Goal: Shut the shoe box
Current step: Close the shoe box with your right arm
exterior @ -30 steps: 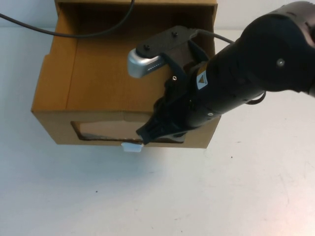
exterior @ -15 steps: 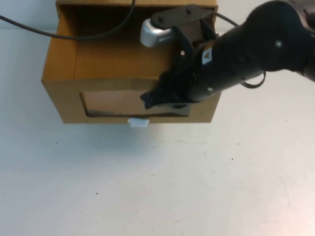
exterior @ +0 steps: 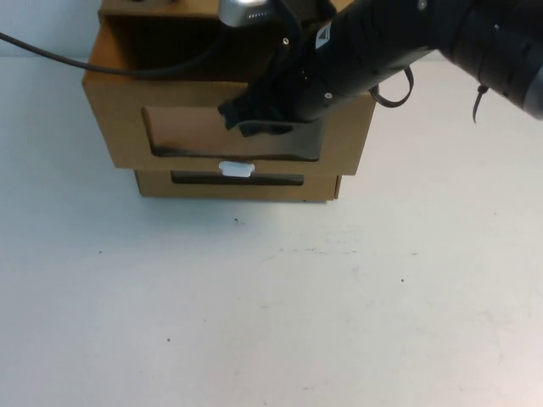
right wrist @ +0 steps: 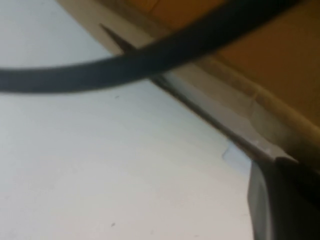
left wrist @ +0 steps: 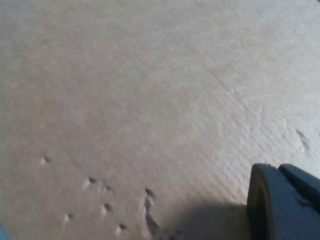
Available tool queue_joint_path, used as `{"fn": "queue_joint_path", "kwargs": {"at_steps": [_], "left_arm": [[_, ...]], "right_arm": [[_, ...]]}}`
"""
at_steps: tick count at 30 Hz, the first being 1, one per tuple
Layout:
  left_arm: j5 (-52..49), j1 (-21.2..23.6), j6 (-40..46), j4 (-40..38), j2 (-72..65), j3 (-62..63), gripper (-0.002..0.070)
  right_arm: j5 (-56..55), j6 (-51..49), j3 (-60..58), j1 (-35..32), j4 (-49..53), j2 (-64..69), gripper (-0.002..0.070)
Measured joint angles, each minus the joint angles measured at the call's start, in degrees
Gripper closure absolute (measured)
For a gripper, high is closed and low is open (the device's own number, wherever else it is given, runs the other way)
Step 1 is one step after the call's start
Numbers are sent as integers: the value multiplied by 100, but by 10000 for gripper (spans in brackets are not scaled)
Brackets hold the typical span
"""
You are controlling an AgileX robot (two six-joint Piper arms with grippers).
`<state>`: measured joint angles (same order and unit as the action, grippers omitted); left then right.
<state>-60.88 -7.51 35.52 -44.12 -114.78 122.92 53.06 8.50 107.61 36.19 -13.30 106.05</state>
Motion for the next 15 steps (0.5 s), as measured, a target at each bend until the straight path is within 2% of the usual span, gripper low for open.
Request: {"fn": "queue_joint_path", "kwargs": {"at_steps": [4, 15], "left_arm": [[0, 0, 0, 0, 0, 0, 678], [-23, 0, 0, 0, 0, 3, 678]], "right_arm": [[252, 461, 92, -140, -573, 9, 687], [383, 563, 105, -473, -792, -1, 687]]}}
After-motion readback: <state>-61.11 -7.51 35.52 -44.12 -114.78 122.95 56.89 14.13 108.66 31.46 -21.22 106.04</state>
